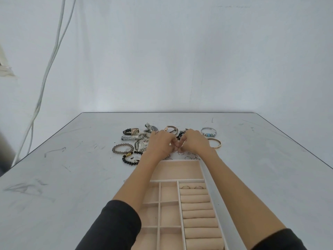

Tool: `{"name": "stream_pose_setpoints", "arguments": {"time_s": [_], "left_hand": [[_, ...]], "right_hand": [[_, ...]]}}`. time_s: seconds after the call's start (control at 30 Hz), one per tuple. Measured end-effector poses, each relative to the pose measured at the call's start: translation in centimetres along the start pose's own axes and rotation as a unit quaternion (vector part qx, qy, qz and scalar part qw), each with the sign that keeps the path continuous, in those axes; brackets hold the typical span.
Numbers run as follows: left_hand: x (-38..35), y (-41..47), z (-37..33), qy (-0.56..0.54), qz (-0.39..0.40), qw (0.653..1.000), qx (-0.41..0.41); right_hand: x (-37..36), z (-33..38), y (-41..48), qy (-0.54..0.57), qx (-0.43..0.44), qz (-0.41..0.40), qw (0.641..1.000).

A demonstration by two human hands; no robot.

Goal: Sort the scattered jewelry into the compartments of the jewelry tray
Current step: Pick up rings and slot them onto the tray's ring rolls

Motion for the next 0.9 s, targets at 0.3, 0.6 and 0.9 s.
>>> {"name": "stream_pose_setpoints", "arguments": {"time_s": [0.3, 0.6, 0.9], "left_hand": [[1.1, -0.9, 2.1, -0.167, -0.048, 0.982, 0.080], [3.6, -3.5, 4.1, -0.325, -0.094, 0.928, 0.154], [6.2, -6.3, 2.5, -0.412, -0.110, 0.890, 0.159]], "right_hand": [[-1.3, 0.3, 0.4, -0.034, 0.025, 0.047, 0.998], [0.1, 0.2, 0.0, -0.054, 0.061, 0.026, 0.996], [-0.1, 1.2, 0.0, -0.070, 0.090, 0.001, 0.994]]}}
Point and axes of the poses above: each hand's wrist, its own y-axis towards the middle knuckle, its own x-axis out of the back of the hand, z = x × y, the point moved 10 cm from there along y, towards the middle knuckle, and after that the axes turned 12 degrees about -z, right-handed, at the moved point
